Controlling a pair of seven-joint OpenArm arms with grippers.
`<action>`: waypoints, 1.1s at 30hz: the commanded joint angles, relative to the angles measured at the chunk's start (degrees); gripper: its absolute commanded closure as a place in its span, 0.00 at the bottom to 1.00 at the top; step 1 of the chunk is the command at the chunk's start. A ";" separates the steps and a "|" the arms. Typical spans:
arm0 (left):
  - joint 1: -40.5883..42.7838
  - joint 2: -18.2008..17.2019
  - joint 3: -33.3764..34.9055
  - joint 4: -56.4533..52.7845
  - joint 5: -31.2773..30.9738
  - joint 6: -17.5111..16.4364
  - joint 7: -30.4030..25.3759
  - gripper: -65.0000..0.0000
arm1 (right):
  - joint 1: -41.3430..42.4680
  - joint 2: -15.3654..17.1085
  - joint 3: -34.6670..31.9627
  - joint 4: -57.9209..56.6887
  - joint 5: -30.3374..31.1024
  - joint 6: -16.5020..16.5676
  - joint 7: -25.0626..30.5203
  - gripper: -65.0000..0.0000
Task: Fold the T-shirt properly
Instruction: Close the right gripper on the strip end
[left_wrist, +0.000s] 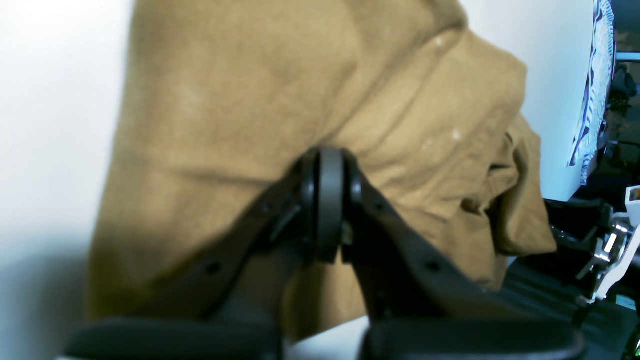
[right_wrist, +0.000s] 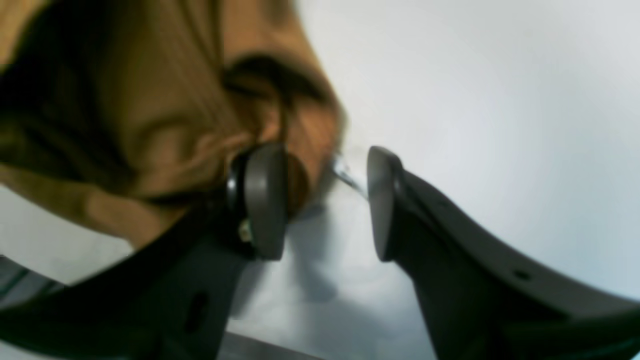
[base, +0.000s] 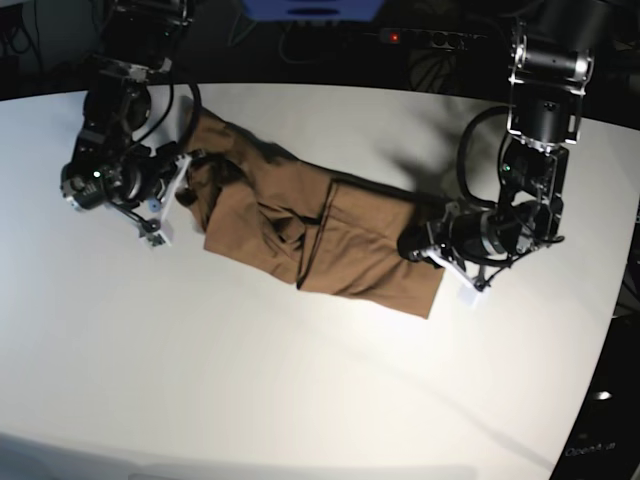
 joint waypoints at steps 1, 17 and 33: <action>1.56 -1.23 0.32 -1.68 11.71 5.44 3.34 0.97 | 0.44 -0.68 -0.05 0.72 0.81 0.38 -0.50 0.62; 2.35 -1.49 0.32 -1.59 11.54 5.44 3.34 0.97 | 0.88 -1.03 0.39 0.45 0.81 0.38 -0.50 0.99; 4.11 -1.31 0.32 -1.15 11.63 5.44 3.26 0.97 | 5.63 0.82 1.00 0.89 0.81 0.38 -0.50 0.99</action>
